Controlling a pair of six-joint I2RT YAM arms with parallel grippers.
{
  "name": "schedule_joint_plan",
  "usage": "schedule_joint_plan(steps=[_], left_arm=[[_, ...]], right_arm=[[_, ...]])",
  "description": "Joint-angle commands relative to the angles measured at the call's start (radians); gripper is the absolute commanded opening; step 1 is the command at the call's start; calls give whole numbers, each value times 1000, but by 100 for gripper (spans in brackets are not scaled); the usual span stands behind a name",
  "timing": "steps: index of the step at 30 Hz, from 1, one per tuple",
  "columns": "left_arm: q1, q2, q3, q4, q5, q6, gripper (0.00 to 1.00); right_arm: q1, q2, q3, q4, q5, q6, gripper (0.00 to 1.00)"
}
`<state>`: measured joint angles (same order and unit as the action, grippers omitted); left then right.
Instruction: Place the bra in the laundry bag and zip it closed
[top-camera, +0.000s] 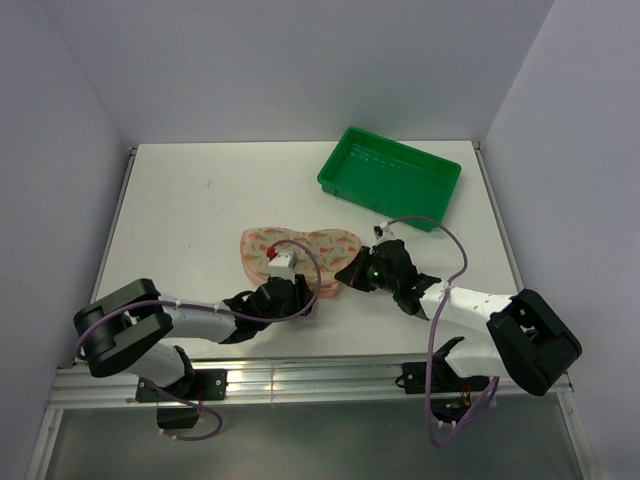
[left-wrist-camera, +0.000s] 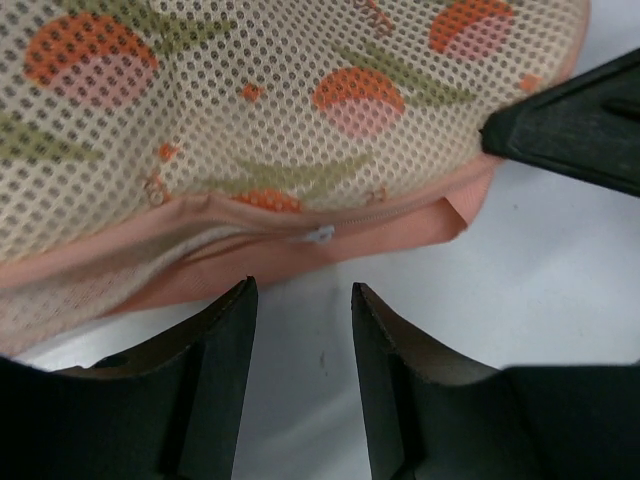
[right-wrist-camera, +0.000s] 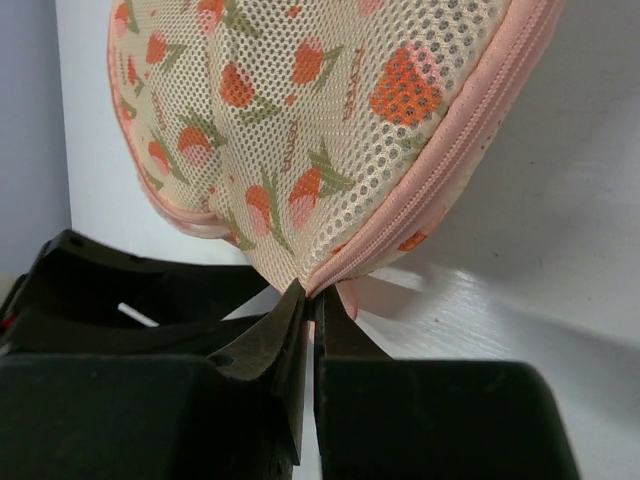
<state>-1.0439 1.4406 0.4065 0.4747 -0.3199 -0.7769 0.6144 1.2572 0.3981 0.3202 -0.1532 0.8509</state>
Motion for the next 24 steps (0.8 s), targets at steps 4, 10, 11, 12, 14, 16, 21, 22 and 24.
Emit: schedule_joint_plan(steps=[4, 10, 11, 12, 14, 16, 21, 22, 24], left_arm=[[19, 109, 64, 150, -22, 64, 50], [28, 142, 74, 202, -64, 76, 57], [28, 141, 71, 206, -73, 79, 58], [28, 141, 71, 215, -80, 82, 59], [28, 141, 71, 217, -102, 84, 60], [28, 139, 68, 226, -102, 85, 53], [27, 144, 75, 240, -81, 88, 27], [27, 142, 71, 242, -77, 88, 21], [28, 139, 69, 239, -79, 87, 14]], right_arm=[[-1, -7, -22, 80, -45, -12, 0], [-2, -8, -45, 100, -78, -6, 0], [-1, -8, -50, 105, -82, -3, 0], [-1, -8, -54, 108, -86, -3, 0], [-1, -10, -67, 112, -95, 0, 0], [-1, -12, -76, 115, -100, 0, 0], [-1, -24, -84, 109, -94, 0, 0], [-2, -30, -85, 109, -92, 2, 0], [-1, -35, -87, 106, -89, 2, 0]])
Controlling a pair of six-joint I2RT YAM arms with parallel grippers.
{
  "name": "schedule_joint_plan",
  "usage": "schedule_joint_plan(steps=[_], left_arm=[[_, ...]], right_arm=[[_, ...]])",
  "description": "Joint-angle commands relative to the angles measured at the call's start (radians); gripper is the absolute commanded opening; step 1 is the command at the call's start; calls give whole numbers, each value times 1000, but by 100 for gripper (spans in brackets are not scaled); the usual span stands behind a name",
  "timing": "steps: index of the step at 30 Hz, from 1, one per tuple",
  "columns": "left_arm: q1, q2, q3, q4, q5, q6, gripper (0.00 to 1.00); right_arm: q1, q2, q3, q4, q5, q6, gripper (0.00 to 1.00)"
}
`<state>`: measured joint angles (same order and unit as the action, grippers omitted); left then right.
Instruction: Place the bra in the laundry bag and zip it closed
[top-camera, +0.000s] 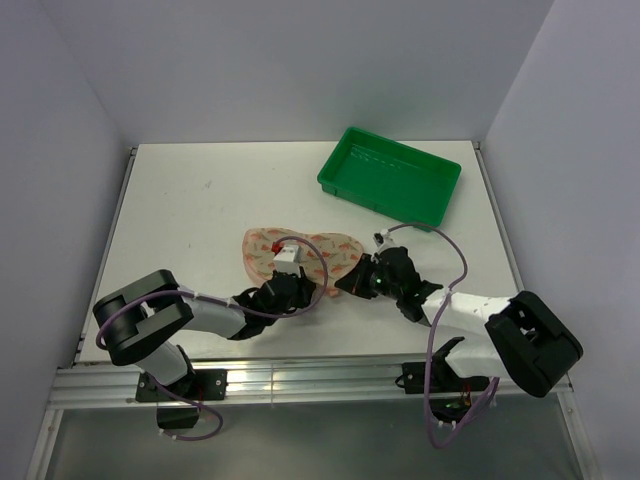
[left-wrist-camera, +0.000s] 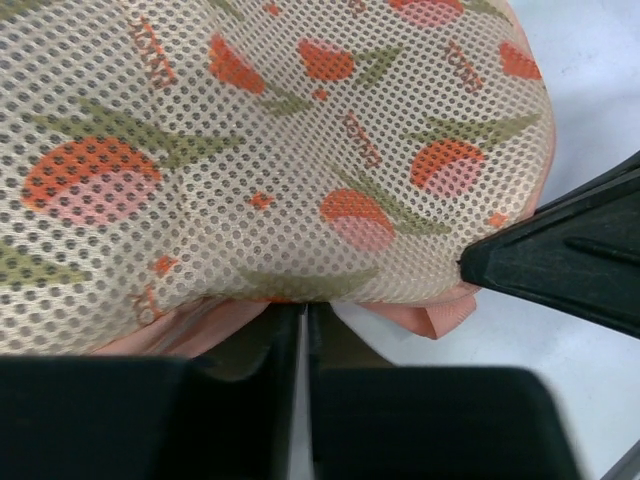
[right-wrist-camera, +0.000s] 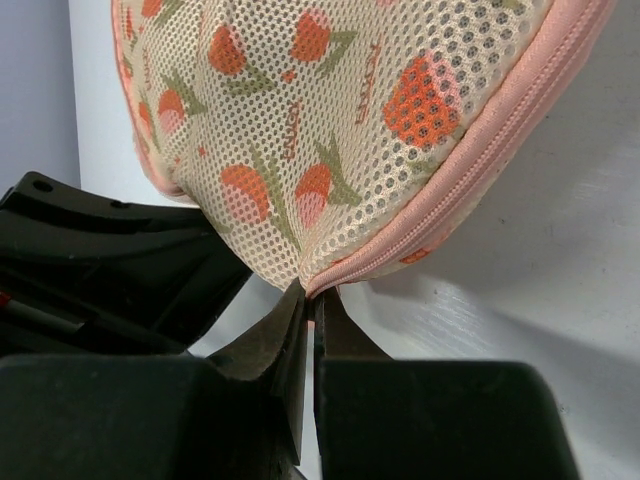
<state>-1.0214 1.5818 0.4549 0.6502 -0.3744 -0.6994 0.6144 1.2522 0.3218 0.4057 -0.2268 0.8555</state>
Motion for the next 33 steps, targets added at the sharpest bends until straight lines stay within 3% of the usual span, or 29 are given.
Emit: schedule_joint_plan(steps=[1, 4, 12, 21, 24, 25, 26, 28, 33], left_arm=[[4, -3, 19, 59, -23, 8, 9], [4, -26, 8, 48, -27, 1, 0], [4, -149, -99, -122, -92, -63, 0], [4, -615, -275, -471, -153, -241, 0], [4, -678, -274, -471, -127, -219, 0], [1, -672, -256, -442, -114, -204, 0], [-2, -660, -243, -422, -86, -193, 0], [-9, -599, -198, -391, -69, -175, 0], [-14, -470, -114, -255, 30, -141, 0]], right_arm=[[-1, -31, -10, 19, -14, -3, 0], [-2, -27, -9, 19, -8, -3, 0], [-27, -25, 43, -86, 86, -59, 0], [-119, 65, 196, -174, 106, -148, 0], [-79, 113, 238, -151, 52, -127, 31], [-59, 104, 246, -163, 63, -121, 57], [-44, 92, 249, -177, 99, -116, 66], [-21, 25, 218, -185, 121, -87, 78], [56, -169, 87, -176, 210, 13, 80]])
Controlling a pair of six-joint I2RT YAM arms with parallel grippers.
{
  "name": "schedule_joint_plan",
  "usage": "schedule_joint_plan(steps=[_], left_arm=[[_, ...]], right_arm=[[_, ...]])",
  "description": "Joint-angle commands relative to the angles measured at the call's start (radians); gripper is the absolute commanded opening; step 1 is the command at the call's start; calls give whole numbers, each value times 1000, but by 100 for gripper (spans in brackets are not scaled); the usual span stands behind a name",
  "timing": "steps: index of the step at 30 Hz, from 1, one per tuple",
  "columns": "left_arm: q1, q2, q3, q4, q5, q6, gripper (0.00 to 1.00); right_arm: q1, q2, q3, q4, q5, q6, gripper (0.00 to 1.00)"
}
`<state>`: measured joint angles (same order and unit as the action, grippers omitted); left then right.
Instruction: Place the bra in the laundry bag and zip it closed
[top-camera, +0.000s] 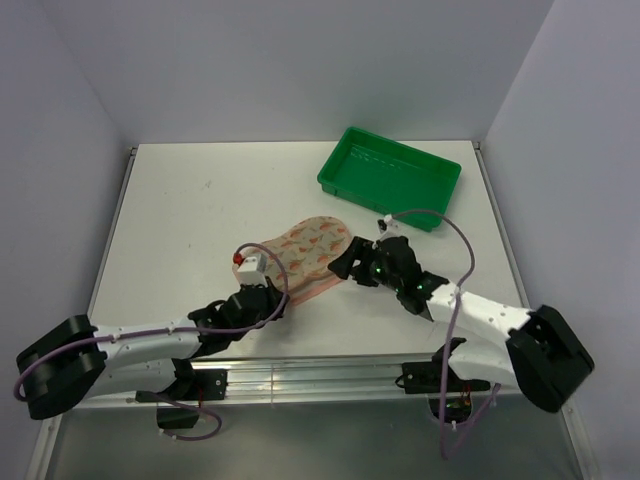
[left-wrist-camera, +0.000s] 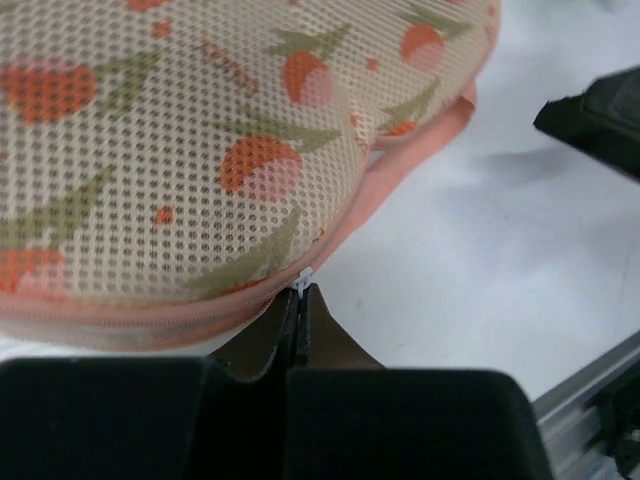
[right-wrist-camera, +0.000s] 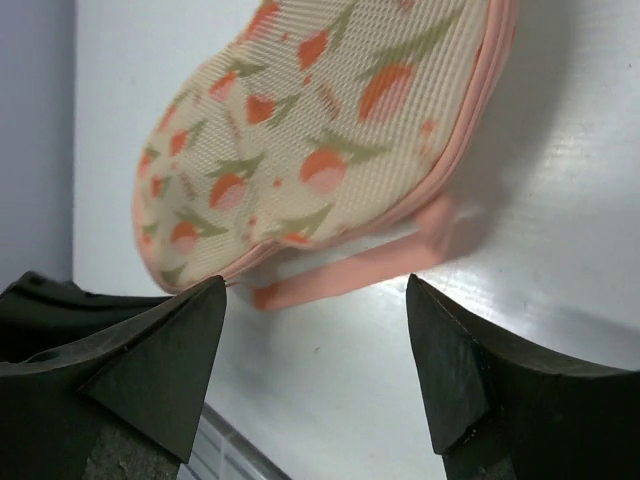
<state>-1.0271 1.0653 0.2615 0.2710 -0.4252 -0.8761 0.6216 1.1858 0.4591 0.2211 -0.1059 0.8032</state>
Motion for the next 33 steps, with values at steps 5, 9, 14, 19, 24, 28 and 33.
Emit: schedule_joint_plan(steps=[5, 9, 14, 19, 24, 28, 33], left_arm=[[-11, 133, 140, 215, 163, 46, 0], [-28, 147, 131, 235, 187, 48, 0], [-48, 153, 111, 231, 183, 35, 0], [-54, 150, 111, 229, 177, 43, 0], [-54, 113, 85, 156, 126, 55, 0], [-53, 16, 30, 38, 60, 42, 0], [-50, -173, -48, -149, -6, -12, 0]], right_arm=[[167, -62, -82, 116, 74, 186, 81], [188, 64, -77, 285, 45, 266, 81], [190, 150, -57, 400, 22, 304, 78], [194, 213, -59, 437, 40, 336, 53], [184, 213, -77, 432, 60, 331, 7], [106, 184, -103, 422, 20, 292, 0], [6, 176, -91, 371, -50, 190, 0]])
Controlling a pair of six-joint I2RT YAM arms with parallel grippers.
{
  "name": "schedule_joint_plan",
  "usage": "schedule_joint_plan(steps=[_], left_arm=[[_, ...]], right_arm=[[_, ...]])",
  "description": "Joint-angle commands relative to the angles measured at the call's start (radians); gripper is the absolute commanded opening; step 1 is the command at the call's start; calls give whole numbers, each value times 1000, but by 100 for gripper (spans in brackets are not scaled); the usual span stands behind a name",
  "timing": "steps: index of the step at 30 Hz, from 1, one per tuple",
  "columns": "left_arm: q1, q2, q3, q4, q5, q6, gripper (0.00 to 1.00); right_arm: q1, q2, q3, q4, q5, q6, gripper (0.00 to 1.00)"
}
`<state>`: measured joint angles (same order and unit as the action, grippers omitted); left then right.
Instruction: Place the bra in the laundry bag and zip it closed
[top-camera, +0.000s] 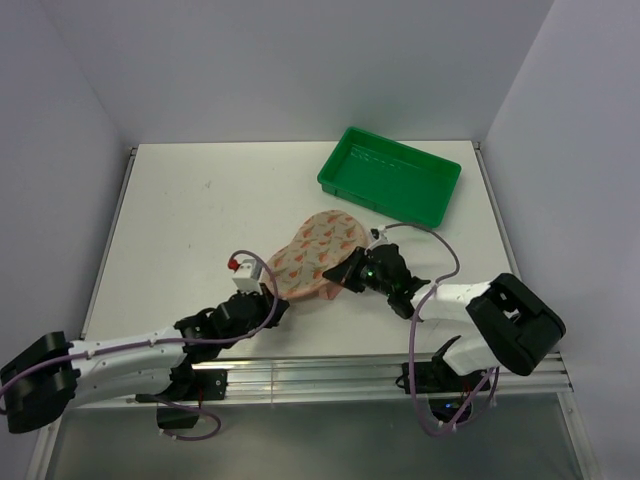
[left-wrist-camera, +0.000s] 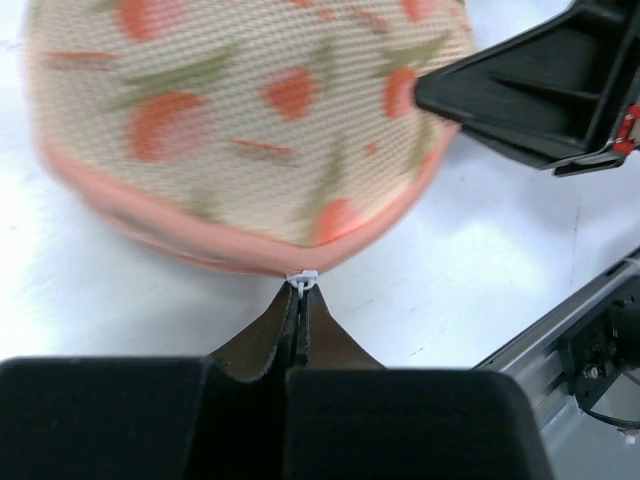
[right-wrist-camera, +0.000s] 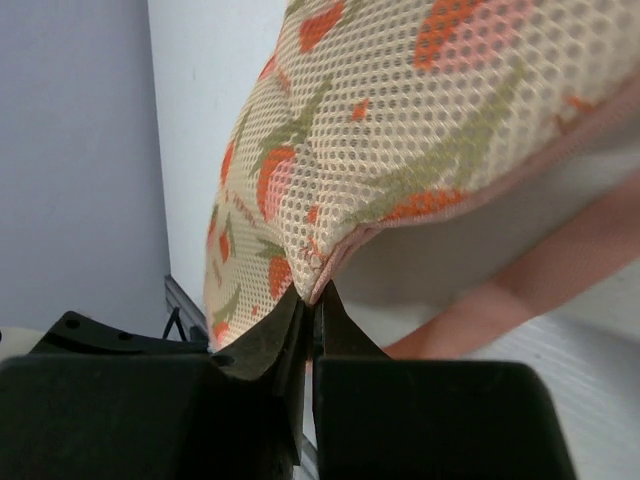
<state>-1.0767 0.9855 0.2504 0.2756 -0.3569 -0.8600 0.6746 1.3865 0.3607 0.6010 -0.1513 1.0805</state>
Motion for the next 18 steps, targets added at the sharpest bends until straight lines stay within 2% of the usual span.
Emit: schedule_joint_plan(steps=[1, 6, 8, 10, 11, 12, 13, 17, 18], left_arm=[[0, -122, -42, -180, -88, -36, 0], [1, -243, -59, -265, -97, -82, 0], [1, -252, -48, -273, -106, -71, 0], [-5, -252, -34, -273, -105, -60, 0], [-6, -252, -31, -257, -91, -54, 0], [-14, -245, -30, -237, -83, -47, 0], [-17, -228, -28, -199, -70, -47, 0], [-25, -147, -4, -109, -47, -36, 0], [-25, -130, 4, -84, -28, -27, 0]], right_arm=[[-70, -21, 20, -30, -28, -102, 0], [-76, 63, 148, -162, -115, -220, 0], [-58, 124, 205, -158, -175, -225, 0], [-32, 155, 253, -187, -180, -235, 7], [-18, 166, 286, -204, -171, -238, 24], [6, 163, 294, -204, -153, -241, 32], [13, 149, 303, -213, -146, -235, 50], [29, 65, 278, -266, -102, -246, 80], [36, 42, 265, -279, -71, -248, 84]])
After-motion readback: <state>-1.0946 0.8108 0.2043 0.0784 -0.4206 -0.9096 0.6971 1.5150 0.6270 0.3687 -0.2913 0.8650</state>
